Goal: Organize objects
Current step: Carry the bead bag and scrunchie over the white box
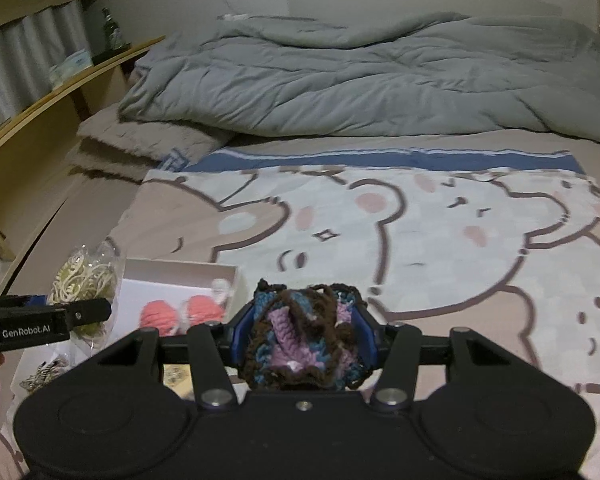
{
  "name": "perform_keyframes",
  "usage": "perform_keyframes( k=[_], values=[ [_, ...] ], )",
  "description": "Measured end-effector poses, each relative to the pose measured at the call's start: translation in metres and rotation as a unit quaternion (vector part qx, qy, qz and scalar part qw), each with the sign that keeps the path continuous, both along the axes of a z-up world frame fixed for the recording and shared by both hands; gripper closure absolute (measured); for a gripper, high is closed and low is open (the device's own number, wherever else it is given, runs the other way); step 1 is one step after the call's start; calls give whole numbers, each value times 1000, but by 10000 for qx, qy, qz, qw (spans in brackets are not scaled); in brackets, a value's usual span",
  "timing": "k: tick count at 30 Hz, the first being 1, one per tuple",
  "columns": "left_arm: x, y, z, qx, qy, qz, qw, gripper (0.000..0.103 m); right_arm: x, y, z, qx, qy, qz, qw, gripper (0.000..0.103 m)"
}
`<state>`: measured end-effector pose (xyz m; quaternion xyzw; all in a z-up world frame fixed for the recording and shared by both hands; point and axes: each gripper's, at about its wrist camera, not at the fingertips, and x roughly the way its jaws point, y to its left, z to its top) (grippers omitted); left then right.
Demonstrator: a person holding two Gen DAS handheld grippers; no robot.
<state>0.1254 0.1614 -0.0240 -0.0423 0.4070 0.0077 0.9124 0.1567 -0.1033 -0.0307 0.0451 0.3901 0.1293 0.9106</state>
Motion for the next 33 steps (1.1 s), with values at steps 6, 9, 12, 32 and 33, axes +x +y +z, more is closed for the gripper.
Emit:
perform_keyframes(
  k=[6, 9, 12, 32, 33],
  values=[
    [-6, 38, -5, -33, 63, 173, 9998, 50, 2, 40, -9, 2, 86, 216, 9997, 50],
    [-8, 55, -8, 2, 103, 252, 9996, 50, 4, 58, -13, 39, 137, 309, 9994, 50],
    [-8, 72, -11, -38, 160, 329, 9993, 50, 5, 75, -17, 99, 166, 405, 9990, 50],
    [17, 124, -38, 416, 98, 387, 9983, 50, 15, 178, -46, 645, 543, 1053, 9909, 50],
    [19, 126, -39, 417, 114, 386, 9983, 50, 16, 182, -47, 664, 565, 1075, 9904, 50]
  ],
)
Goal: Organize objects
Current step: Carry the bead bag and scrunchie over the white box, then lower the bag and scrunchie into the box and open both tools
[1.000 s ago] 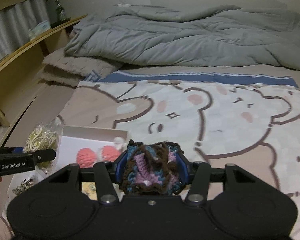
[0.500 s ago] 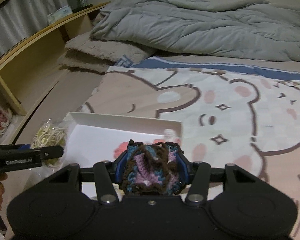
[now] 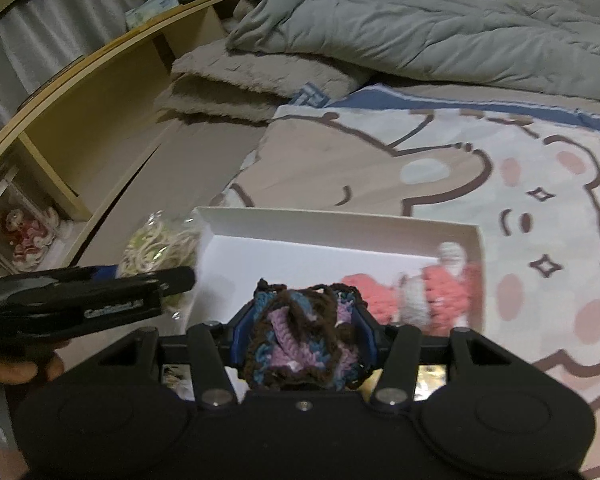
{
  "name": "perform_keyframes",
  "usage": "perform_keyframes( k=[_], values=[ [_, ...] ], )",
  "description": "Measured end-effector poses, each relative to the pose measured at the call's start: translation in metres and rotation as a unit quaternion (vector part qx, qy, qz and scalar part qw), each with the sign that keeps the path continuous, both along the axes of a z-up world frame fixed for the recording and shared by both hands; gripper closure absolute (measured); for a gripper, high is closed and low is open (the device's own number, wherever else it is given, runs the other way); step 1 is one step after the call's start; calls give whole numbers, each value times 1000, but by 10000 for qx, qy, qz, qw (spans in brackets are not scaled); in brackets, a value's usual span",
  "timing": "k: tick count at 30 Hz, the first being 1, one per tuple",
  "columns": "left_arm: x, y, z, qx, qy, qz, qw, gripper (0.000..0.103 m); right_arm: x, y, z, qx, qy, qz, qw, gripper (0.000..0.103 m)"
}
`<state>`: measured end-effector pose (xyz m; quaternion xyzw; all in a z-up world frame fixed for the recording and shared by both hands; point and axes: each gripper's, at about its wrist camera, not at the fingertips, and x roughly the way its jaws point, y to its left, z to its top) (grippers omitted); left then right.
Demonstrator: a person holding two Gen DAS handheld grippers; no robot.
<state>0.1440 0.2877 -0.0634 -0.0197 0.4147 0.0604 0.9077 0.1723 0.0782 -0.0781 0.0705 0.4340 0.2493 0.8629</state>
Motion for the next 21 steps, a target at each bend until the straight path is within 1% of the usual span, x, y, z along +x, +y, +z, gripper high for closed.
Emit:
perform_keyframes(
  k=[3, 5, 7, 8, 13, 21],
  values=[
    [3, 6, -4, -36, 45, 37, 10000, 50, 1, 9, -4, 56, 52, 72, 9999, 50],
    [4, 11, -7, -106, 73, 51, 9999, 47, 1, 14, -6, 79, 56, 135, 9999, 48],
    [4, 14, -11, -175, 111, 73, 9998, 33, 1, 19, -9, 34, 47, 193, 9998, 43],
    [4, 14, -12, -165, 124, 88, 9997, 31, 0, 20, -10, -13, 39, 181, 9998, 43],
    [2, 13, -12, -149, 147, 70, 9998, 30, 0, 19, -11, -55, 89, 104, 9999, 43],
    [-4, 8, -9, -188, 133, 68, 9997, 30, -3, 14, -7, -100, 54, 80, 9999, 42]
  ],
)
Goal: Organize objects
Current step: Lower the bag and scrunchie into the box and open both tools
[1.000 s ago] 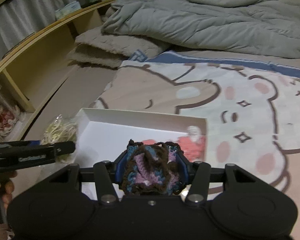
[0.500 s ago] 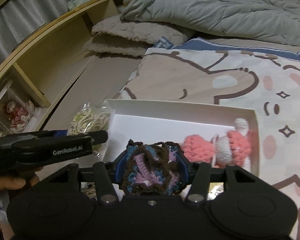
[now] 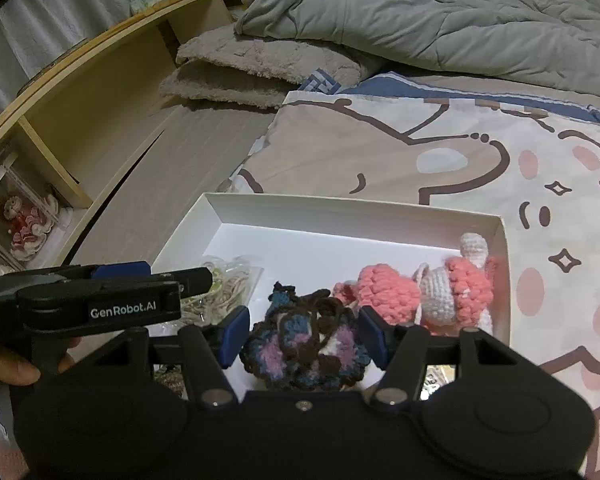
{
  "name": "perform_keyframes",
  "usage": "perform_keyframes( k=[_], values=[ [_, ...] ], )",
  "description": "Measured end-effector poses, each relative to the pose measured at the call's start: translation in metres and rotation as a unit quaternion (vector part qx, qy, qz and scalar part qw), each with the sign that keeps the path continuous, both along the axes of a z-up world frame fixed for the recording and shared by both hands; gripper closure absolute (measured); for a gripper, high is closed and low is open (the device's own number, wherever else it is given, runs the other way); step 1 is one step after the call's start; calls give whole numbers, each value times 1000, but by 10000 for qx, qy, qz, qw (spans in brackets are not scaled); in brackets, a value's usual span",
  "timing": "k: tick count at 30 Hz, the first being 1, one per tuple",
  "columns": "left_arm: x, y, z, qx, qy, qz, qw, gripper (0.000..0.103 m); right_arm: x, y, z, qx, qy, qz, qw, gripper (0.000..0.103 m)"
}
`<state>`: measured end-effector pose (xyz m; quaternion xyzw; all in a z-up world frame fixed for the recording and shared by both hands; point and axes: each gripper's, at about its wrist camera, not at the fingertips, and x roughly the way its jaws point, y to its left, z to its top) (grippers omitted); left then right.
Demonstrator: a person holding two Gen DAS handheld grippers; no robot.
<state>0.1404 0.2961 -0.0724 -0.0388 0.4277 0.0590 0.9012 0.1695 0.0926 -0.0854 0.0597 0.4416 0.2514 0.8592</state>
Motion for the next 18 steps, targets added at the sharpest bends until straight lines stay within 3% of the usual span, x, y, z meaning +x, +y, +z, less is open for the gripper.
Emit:
perform_keyframes(
  k=[18],
  values=[
    [-28, -22, 30, -27, -81, 105, 9999, 26, -16, -29, 23, -12, -279, -37, 9996, 42]
  ],
)
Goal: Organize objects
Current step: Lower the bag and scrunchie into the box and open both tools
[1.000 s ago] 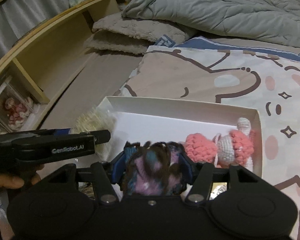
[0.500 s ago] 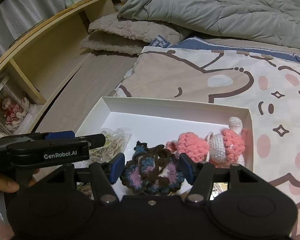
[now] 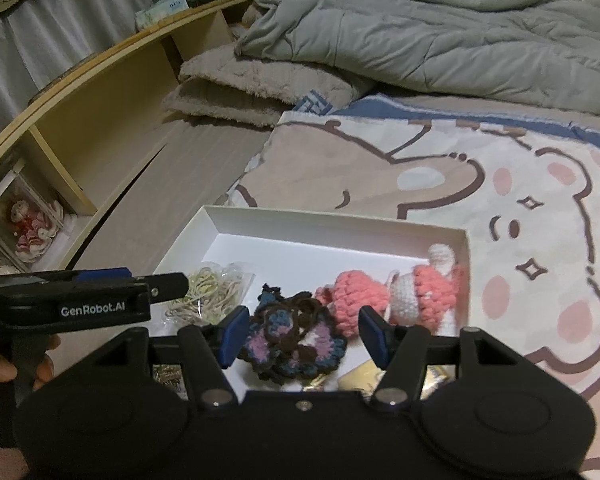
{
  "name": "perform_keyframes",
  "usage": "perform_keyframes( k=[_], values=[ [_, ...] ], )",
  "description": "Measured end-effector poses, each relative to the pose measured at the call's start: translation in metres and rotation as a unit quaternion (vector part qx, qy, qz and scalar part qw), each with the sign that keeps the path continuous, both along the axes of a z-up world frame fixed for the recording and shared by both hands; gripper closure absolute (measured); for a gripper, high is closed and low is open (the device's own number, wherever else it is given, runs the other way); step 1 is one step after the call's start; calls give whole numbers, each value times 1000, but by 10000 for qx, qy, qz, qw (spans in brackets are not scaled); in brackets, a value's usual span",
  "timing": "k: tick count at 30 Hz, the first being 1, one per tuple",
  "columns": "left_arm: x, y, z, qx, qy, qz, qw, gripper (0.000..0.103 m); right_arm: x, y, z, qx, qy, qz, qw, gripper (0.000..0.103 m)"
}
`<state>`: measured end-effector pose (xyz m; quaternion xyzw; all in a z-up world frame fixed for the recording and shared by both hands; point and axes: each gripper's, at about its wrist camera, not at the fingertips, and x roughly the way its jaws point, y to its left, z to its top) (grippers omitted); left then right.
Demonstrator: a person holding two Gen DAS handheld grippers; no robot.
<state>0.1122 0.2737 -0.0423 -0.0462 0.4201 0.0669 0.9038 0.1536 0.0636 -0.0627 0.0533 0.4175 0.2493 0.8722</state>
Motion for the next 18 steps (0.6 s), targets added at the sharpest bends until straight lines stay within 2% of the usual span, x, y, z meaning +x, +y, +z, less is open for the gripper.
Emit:
perform_keyframes(
  k=[8, 18],
  values=[
    [-20, -27, 17, -21, -24, -50, 10000, 18, -14, -32, 20, -52, -226, -19, 9997, 41],
    [-53, -63, 45, 275, -231, -186, 9992, 6, -32, -71, 41, -200, -546, 35, 9983, 36]
  ],
)
